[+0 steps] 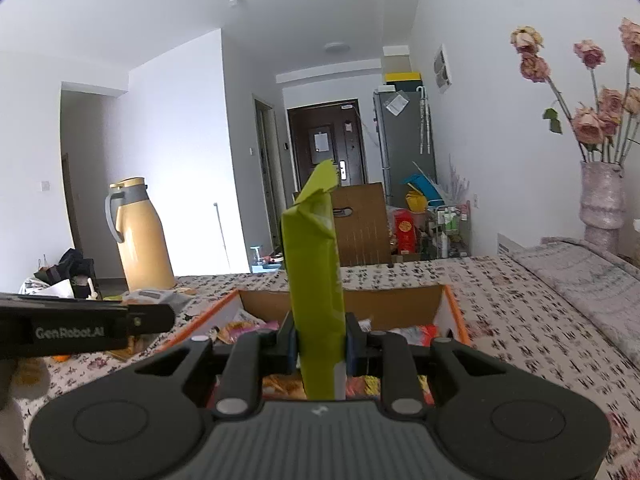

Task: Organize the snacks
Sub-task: 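Carry the cracker packet and green bar over the box and lower them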

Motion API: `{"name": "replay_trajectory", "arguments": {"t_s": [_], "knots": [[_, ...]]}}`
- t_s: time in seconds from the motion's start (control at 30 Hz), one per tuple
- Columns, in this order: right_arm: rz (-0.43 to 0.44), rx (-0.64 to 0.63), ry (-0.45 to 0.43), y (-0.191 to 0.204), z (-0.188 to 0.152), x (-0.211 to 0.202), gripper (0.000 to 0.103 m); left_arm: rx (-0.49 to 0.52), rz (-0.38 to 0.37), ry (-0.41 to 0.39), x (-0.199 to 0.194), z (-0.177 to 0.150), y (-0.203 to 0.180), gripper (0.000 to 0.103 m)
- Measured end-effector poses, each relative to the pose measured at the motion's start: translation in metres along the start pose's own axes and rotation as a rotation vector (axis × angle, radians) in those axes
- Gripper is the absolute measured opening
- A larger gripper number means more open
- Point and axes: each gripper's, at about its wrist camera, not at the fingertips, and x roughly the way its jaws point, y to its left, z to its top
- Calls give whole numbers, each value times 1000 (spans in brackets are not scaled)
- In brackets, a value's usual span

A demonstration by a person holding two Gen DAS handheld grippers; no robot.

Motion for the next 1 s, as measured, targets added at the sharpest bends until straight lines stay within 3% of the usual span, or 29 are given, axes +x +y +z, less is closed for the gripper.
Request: {"name": "replay_trajectory", "arguments": {"t_s": [0.57,1.0], "knots": [[23,3,78,2,19,85,21,-43,45,29,73,25,15,42],[34,36,129,-2,0,123,21,-70,59,72,111,14,26,42]]}}
